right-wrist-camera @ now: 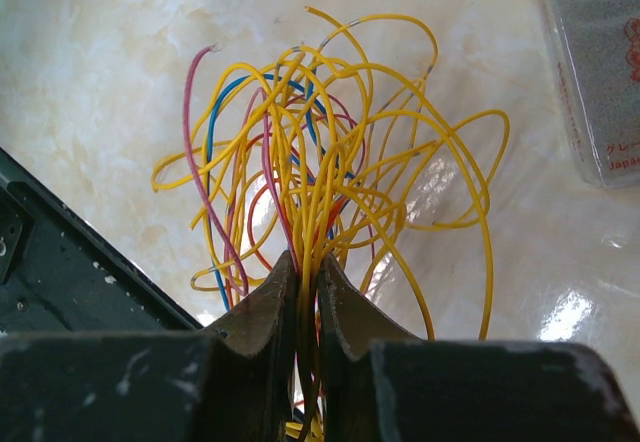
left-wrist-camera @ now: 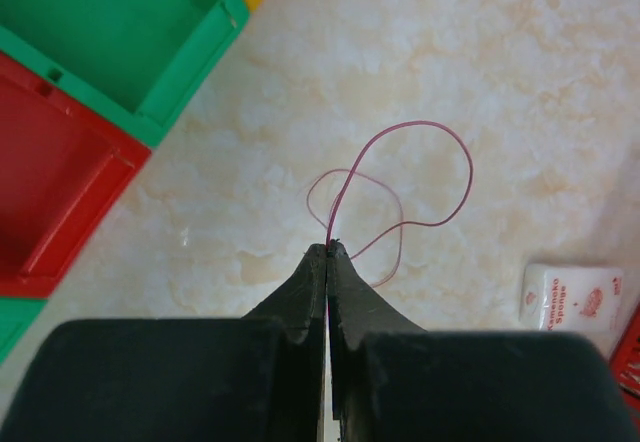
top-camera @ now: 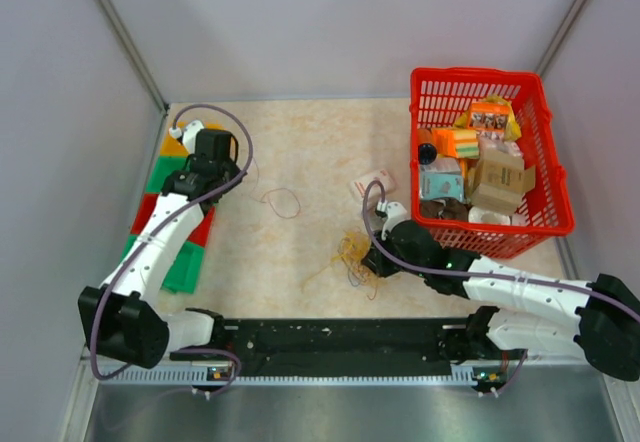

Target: Untangle the cables

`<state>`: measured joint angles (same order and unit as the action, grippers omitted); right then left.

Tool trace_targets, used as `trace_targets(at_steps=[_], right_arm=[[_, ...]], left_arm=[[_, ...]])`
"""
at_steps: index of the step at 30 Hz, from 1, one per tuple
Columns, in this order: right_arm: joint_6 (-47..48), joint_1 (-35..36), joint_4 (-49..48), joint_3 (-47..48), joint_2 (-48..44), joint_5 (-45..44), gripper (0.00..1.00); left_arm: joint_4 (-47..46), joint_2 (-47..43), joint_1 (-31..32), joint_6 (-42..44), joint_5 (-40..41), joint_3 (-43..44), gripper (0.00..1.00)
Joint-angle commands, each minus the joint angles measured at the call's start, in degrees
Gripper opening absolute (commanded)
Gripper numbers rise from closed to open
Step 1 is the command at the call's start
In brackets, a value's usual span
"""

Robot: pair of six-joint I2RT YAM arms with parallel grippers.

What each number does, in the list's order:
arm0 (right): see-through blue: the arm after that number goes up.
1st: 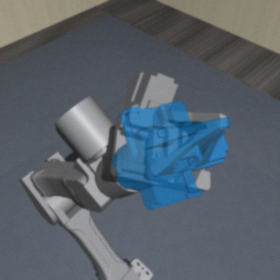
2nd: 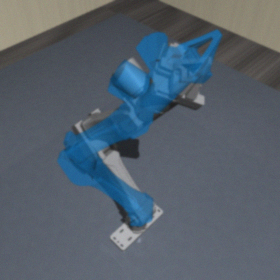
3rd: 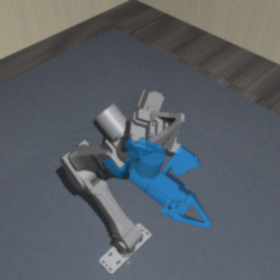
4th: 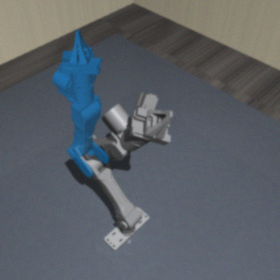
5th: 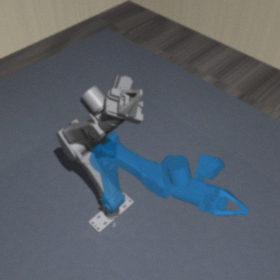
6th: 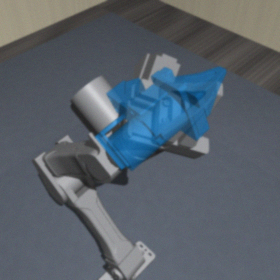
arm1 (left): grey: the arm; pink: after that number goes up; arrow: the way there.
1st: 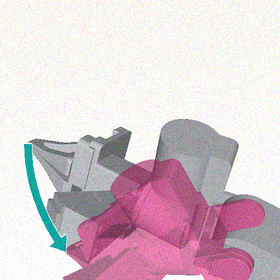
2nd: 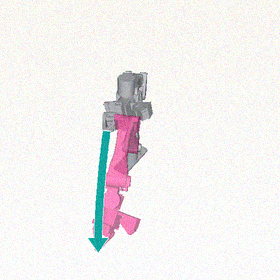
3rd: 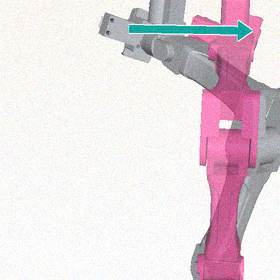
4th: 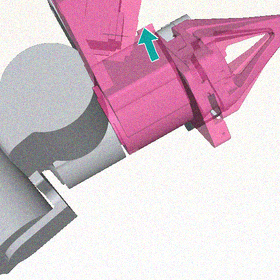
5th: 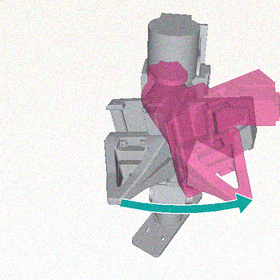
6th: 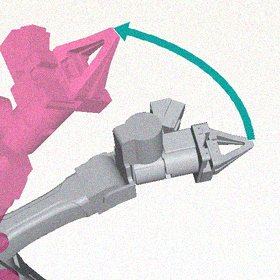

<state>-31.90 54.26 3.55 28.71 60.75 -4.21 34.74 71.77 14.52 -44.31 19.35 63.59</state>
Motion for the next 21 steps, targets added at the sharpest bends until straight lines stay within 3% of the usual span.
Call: trace_targets(at_steps=[1,9,13,18,21], right_arm=[[1.6,0.4,0.7,4.5,-0.1,0.7,0.0],[2.4,0.4,2.4,6.5,1.6,2.0,0.0],[2.4,0.4,3.1,6.8,0.9,2.0,0.0],[2.3,0.4,3.3,6.7,0.2,1.7,0.0],[2.3,0.5,3.7,7.1,0.6,1.6,0.0]], left_arm=[[-4.2,0.0,-2.2,7.1,-0.4,7.3,0.0],[-3.2,2.6,-2.5,11.6,-8.3,13.0,0.0],[-0.7,4.9,-2.2,9.9,-13.2,9.1,0.0],[-3.4,7.4,-2.0,10.3,-12.5,1.6,0.0],[-5.7,12.9,-2.0,11.4,-10.6,2.7,0.0]])
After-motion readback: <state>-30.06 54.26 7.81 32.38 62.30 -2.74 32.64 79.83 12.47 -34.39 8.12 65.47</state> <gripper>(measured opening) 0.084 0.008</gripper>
